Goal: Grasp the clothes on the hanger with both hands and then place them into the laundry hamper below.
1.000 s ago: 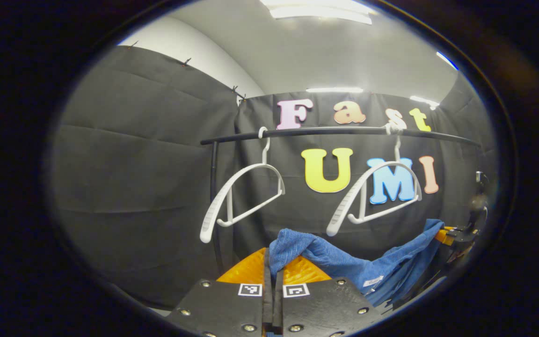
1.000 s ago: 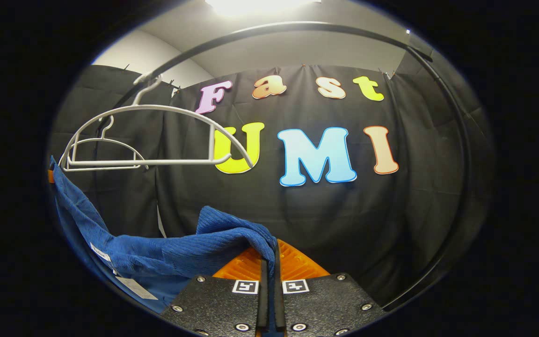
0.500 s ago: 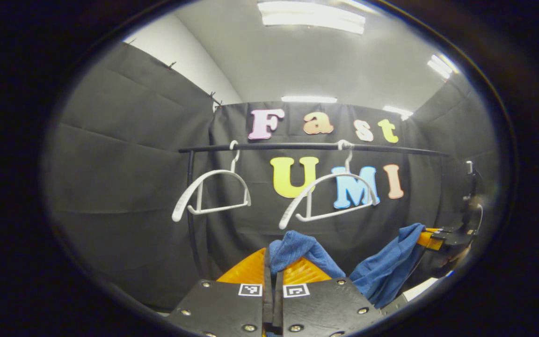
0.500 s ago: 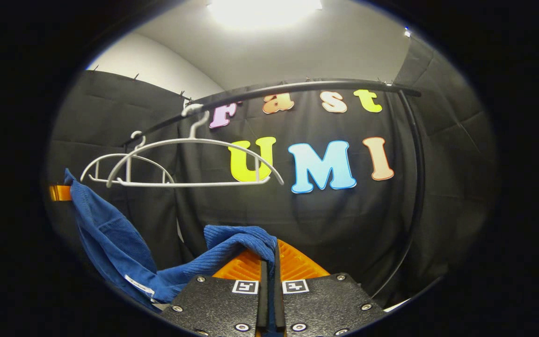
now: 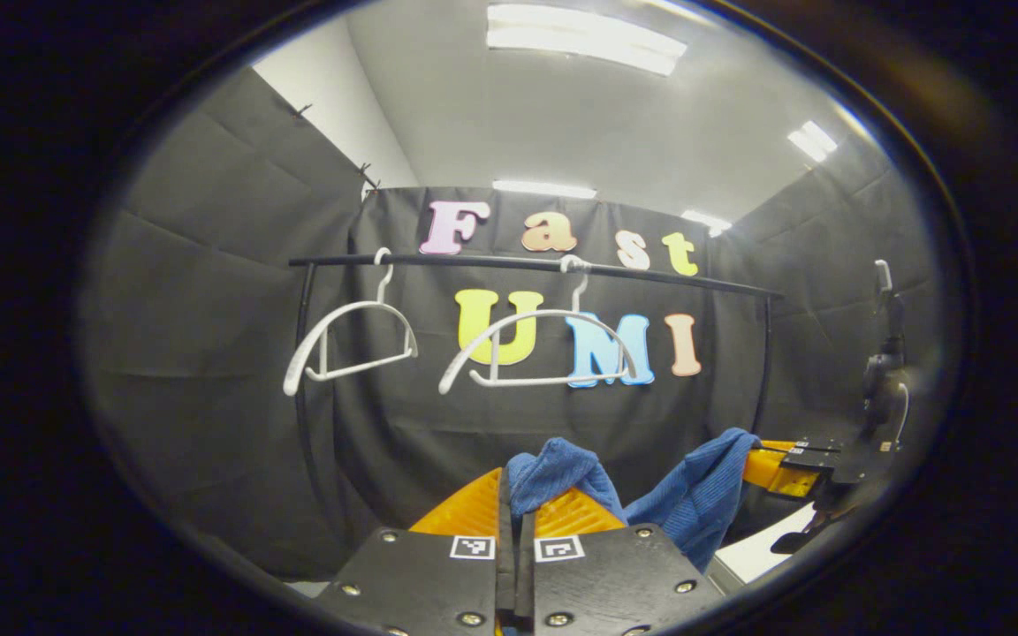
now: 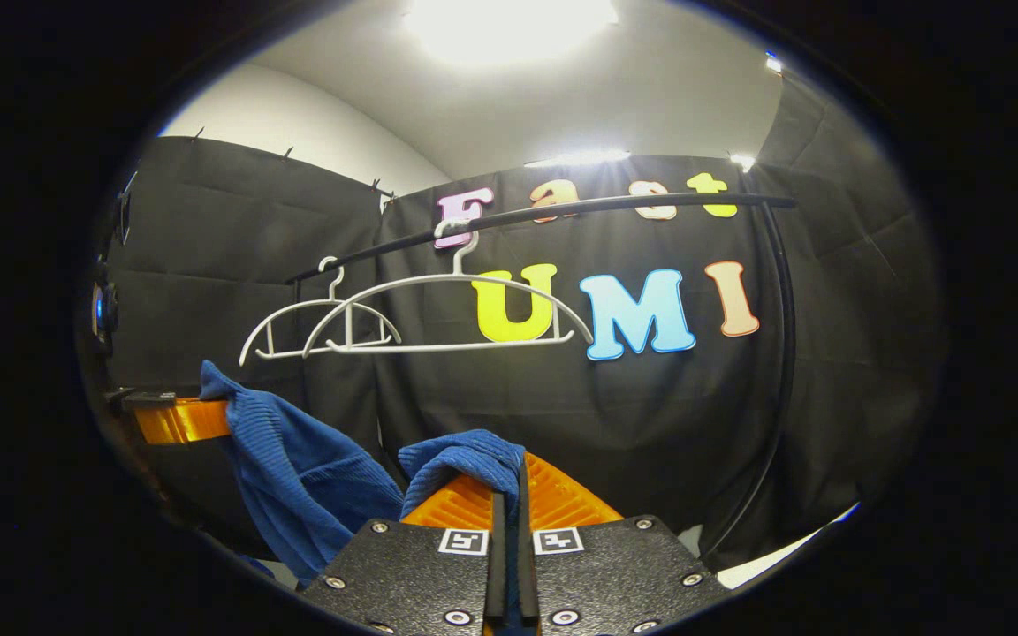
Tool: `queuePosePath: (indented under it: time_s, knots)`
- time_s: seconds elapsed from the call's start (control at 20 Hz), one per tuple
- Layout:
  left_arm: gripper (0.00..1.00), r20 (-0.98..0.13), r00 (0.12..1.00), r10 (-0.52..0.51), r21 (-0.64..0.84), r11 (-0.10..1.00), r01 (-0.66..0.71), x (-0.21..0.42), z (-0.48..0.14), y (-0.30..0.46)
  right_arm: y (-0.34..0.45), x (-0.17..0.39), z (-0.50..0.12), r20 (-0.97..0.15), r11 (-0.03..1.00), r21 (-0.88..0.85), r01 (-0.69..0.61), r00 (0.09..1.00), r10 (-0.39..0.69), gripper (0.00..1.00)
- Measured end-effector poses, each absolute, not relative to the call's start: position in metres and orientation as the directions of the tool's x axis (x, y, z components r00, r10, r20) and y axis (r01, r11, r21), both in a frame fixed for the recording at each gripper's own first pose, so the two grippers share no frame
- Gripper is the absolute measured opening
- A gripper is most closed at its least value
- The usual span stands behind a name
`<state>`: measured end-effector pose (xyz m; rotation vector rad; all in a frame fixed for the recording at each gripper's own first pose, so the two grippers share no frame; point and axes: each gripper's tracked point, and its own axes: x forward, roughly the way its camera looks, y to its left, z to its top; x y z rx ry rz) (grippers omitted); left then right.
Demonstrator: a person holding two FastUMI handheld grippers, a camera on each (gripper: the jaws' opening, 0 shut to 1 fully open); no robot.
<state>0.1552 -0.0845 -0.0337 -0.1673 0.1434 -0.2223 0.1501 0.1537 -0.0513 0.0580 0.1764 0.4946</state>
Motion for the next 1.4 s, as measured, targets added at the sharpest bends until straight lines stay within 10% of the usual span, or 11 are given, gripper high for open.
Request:
queuePosePath:
  time_s: [1.4]
  knots:
    - [0.01, -0.671, 0.701, -0.241, -0.154, 0.970, 0.185, 0.075, -0.342, -0.122, 0.170, 0.059, -0.320, -0.661, 0.853, 0.035, -0.520, 0.628, 0.410, 0.09]
